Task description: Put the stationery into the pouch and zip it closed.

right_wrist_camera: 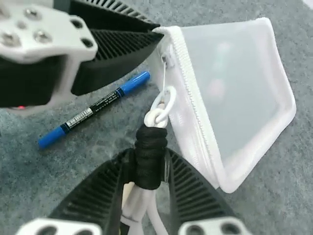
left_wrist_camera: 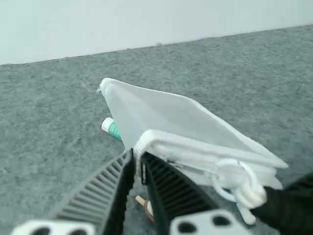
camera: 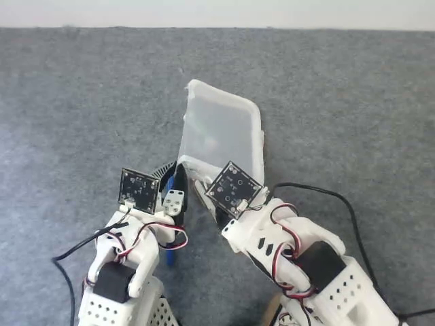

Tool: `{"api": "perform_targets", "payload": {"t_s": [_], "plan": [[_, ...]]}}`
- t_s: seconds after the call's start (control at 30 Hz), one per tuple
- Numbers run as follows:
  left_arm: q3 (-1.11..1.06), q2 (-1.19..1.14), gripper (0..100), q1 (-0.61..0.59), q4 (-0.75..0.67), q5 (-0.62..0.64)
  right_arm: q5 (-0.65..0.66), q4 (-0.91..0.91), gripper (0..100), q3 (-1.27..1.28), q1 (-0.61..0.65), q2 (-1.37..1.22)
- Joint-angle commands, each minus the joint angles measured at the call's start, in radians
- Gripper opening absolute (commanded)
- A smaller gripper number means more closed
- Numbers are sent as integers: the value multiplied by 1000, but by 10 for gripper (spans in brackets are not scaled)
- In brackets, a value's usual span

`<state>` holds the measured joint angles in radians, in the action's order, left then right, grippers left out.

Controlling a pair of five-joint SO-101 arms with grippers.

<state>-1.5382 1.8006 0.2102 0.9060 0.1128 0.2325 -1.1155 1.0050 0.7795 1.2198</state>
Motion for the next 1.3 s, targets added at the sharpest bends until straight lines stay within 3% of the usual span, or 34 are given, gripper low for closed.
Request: {"api": "perform_targets", "payload": {"t_s": [0.0, 0.67, 0.9, 1.27], "plan": [[25, 18, 11, -15, -26, -12, 17, -2, 6, -14, -28, 19], [35, 20, 10, -195, -25, -9, 9, -28, 6, -12, -228, 19], [114, 20, 10, -242, 107, -14, 8, -24, 6, -12, -288, 19], [116, 20, 11, -348, 112, -15, 6, -22, 6, -15, -369, 19]]}}
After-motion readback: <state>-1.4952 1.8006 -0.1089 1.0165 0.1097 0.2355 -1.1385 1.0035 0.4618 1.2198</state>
